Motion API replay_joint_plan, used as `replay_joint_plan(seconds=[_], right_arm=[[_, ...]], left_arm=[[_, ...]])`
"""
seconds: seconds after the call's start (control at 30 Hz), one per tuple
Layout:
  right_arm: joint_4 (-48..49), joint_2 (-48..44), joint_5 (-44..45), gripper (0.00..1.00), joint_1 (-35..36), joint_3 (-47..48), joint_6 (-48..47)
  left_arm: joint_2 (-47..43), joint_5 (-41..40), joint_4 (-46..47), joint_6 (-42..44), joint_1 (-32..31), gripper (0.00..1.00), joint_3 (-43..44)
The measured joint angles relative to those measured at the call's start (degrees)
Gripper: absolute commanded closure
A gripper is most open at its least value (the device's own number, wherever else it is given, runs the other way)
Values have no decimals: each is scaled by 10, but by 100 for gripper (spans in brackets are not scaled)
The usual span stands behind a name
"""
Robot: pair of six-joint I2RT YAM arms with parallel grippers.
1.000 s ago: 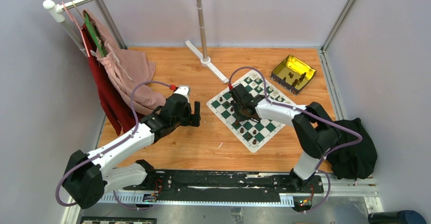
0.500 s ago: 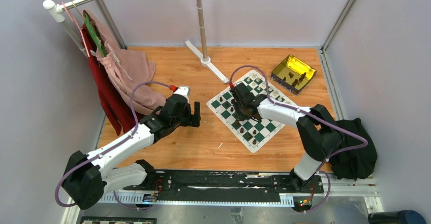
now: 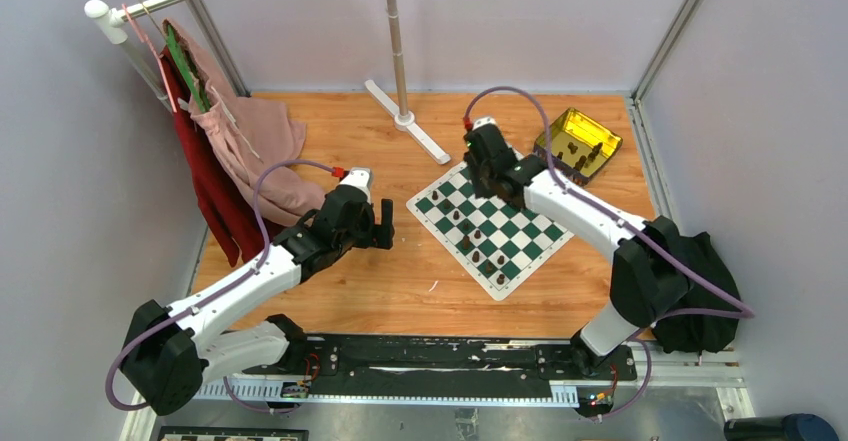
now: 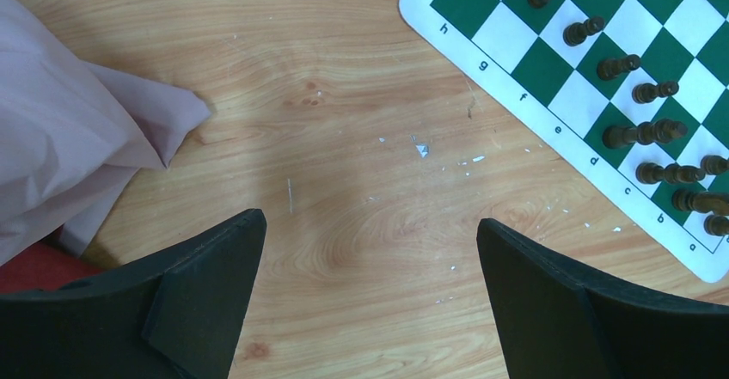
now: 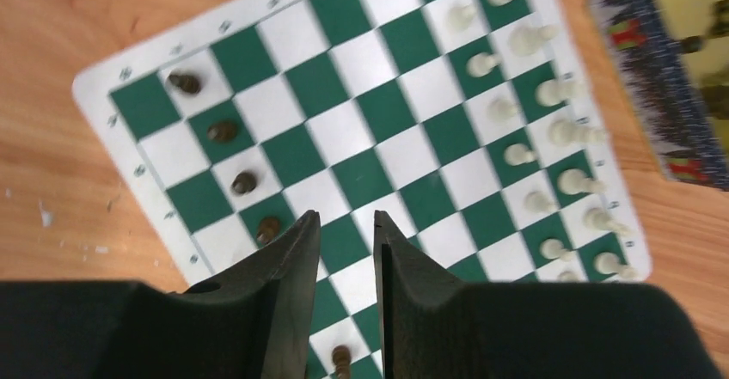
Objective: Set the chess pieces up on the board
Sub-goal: Pick up the chess piece from the storage box.
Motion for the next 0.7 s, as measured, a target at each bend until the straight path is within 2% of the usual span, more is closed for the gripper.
replay_joint_plan(seconds=[0.17, 0.37, 0.7], right_arm=[[-5, 13, 8, 67, -101, 74, -9], [-5, 99, 11, 68, -225, 196, -37], [-7, 280, 15, 70, -317, 357, -85]], left_arm=[[9, 0, 4, 0, 0, 0, 8], [54, 0, 13, 0, 0, 0, 52], [116, -1, 27, 0, 0, 0, 75]])
